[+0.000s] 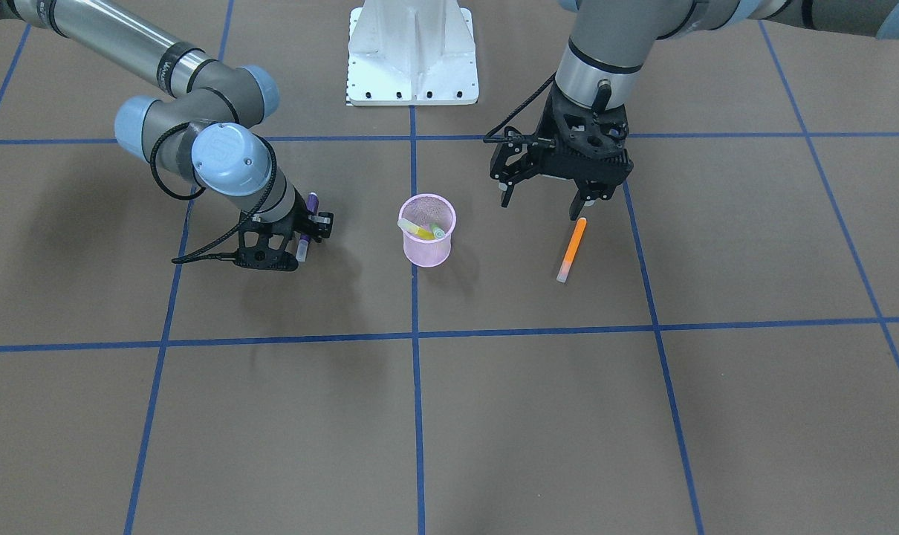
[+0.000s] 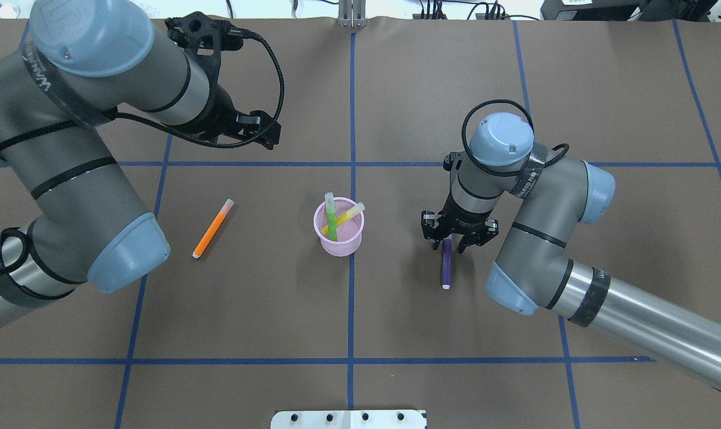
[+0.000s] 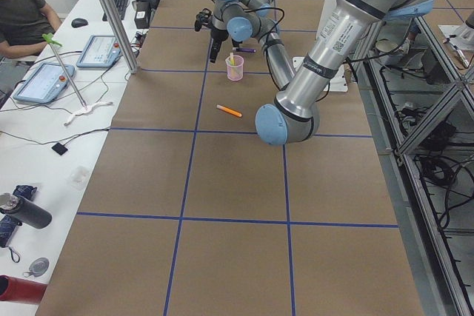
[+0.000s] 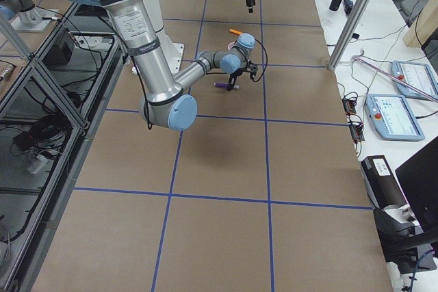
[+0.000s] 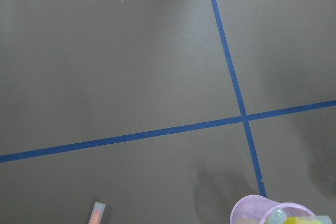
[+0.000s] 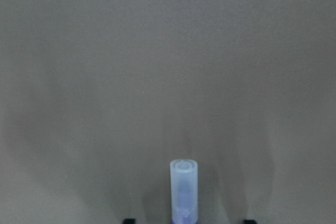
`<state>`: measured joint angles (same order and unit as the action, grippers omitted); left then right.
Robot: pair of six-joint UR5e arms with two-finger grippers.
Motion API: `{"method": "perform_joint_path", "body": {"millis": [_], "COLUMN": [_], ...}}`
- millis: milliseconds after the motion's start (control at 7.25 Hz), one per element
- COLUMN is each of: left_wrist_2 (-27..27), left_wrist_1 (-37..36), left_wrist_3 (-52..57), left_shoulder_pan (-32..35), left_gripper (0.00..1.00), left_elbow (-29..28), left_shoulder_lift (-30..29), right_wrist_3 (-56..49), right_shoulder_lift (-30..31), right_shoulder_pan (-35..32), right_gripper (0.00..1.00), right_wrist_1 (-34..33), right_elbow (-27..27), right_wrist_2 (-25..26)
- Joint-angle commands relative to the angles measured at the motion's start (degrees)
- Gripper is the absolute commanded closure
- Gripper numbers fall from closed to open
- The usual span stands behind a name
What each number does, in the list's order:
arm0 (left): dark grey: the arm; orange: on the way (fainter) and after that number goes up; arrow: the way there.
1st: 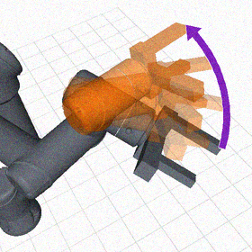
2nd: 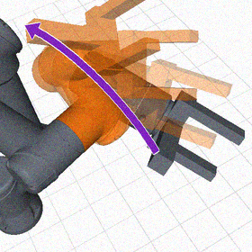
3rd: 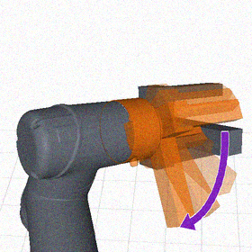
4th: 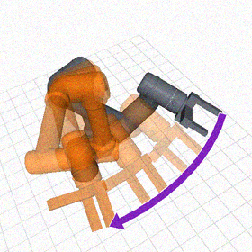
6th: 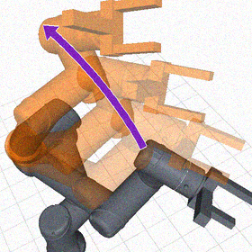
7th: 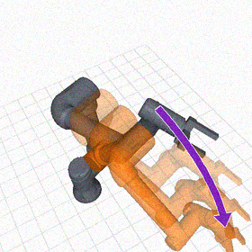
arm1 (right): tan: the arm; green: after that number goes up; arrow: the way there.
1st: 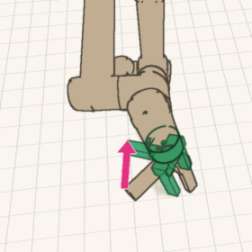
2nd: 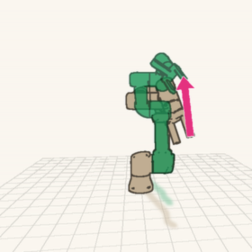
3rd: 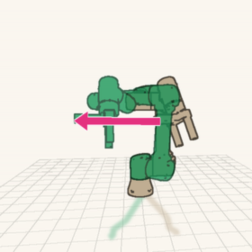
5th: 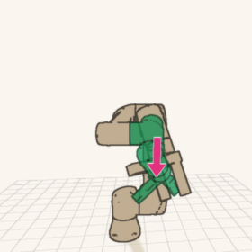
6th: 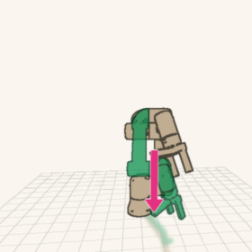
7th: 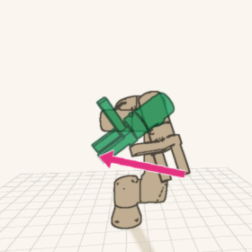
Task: Collect pens into pen holder
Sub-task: 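Grasp the purple marker with the right gripper while the left gripper withdraws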
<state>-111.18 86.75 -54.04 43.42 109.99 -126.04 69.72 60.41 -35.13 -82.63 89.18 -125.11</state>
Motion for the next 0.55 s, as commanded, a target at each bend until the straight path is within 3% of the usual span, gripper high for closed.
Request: {"method": "perform_joint_path", "body": {"millis": [0,414], "left_wrist_2": [0.00,0.00], "left_wrist_1": [0.00,0.00], "left_wrist_3": [-0.10,-0.27], "left_shoulder_pan": [0.00,-0.17], "left_gripper": [0.04,0.04], "left_elbow": [0.05,0.05], "left_shoulder_lift": [0.09,0.88], "right_wrist_3": [-0.02,0.07], "right_shoulder_lift": [-0.03,0.06], "right_shoulder_pan": [0.24,-0.11], "right_gripper": [1.00,1.00], "right_wrist_1": [0.10,0.10], "right_elbow": [0.38,1.87], "right_wrist_2": [-0.31,-0.49]}}
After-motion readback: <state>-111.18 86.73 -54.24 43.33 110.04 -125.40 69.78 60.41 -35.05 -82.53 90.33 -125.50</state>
